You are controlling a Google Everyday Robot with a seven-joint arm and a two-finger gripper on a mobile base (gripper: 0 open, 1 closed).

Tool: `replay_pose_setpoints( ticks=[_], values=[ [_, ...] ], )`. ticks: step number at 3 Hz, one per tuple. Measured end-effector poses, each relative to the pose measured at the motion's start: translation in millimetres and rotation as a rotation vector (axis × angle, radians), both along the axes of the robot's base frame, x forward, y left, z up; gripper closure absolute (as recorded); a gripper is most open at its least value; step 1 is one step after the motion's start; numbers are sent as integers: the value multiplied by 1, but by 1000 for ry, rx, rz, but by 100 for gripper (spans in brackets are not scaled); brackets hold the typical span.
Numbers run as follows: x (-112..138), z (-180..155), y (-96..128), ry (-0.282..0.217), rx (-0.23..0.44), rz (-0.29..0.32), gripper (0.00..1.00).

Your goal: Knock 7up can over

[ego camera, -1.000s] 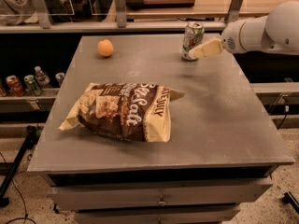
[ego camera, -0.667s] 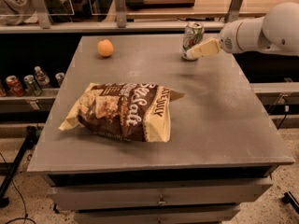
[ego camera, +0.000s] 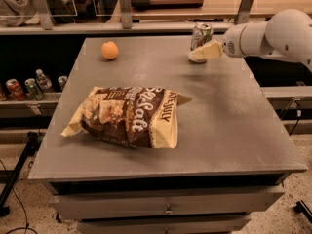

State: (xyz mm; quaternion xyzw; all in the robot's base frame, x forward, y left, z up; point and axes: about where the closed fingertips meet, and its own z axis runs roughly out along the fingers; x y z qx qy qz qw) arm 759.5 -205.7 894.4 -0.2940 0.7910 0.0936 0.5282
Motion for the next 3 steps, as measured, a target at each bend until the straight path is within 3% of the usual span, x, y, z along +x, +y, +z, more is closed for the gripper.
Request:
replay_pose_setpoints(
  ticks=[3],
  values=[
    [14,-13,5,-11,92,-52,0]
  ],
)
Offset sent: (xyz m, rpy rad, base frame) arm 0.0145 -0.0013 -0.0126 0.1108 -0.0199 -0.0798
